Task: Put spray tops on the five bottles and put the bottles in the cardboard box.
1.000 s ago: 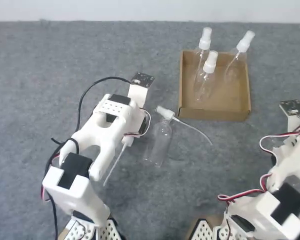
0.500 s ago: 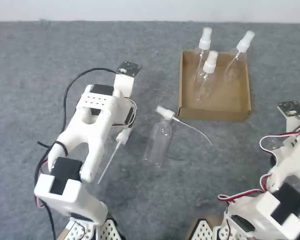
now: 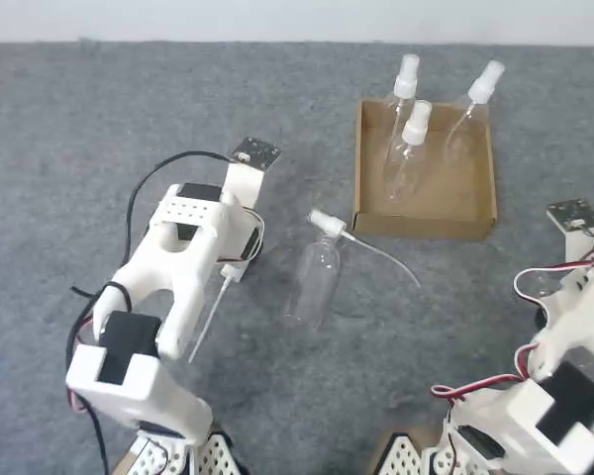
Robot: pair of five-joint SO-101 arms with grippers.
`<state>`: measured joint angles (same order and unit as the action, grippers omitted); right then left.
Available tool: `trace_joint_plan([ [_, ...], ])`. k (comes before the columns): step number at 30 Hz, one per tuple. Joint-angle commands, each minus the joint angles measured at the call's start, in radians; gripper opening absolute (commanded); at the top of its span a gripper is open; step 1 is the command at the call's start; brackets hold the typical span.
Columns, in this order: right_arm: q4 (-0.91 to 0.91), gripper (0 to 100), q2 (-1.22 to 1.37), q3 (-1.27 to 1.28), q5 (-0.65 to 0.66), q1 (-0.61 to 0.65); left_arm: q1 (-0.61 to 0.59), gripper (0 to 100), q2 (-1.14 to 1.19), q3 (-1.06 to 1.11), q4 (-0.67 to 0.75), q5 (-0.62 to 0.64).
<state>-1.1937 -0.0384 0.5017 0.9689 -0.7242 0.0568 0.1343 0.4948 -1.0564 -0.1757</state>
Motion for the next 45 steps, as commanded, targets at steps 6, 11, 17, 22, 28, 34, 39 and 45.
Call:
trace_joint_plan([
  [6, -0.012, 29.0, -0.025, -0.054, 0.011, -0.007, -0.002, 6, -0.051, 0.012, 0.028, -0.011],
  [11, -0.008, 29.0, -0.024, -0.054, 0.011, -0.007, 0.006, 6, -0.051, 0.077, 0.098, -0.011],
  [17, -0.008, 29.0, -0.024, -0.054, 0.011, -0.007, 0.0, 6, -0.051, 0.096, 0.11, -0.006],
  [22, -0.008, 29.0, -0.019, -0.054, 0.011, -0.007, 0.006, 6, -0.051, 0.097, 0.107, -0.005],
  [28, -0.012, 29.0, -0.024, -0.054, 0.011, -0.007, 0.002, 11, -0.051, 0.097, 0.106, -0.008],
  [34, -0.015, 29.0, -0.024, -0.054, 0.011, -0.007, -0.003, 9, -0.028, 0.085, 0.11, -0.005],
  [39, -0.015, 29.0, -0.027, -0.058, 0.015, -0.007, -0.014, 1, -0.097, 0.002, 0.006, -0.003],
  [45, -0.01, 29.2, -0.028, -0.078, 0.012, 0.001, -0.011, 1, -0.365, -0.047, -0.127, 0.055],
])
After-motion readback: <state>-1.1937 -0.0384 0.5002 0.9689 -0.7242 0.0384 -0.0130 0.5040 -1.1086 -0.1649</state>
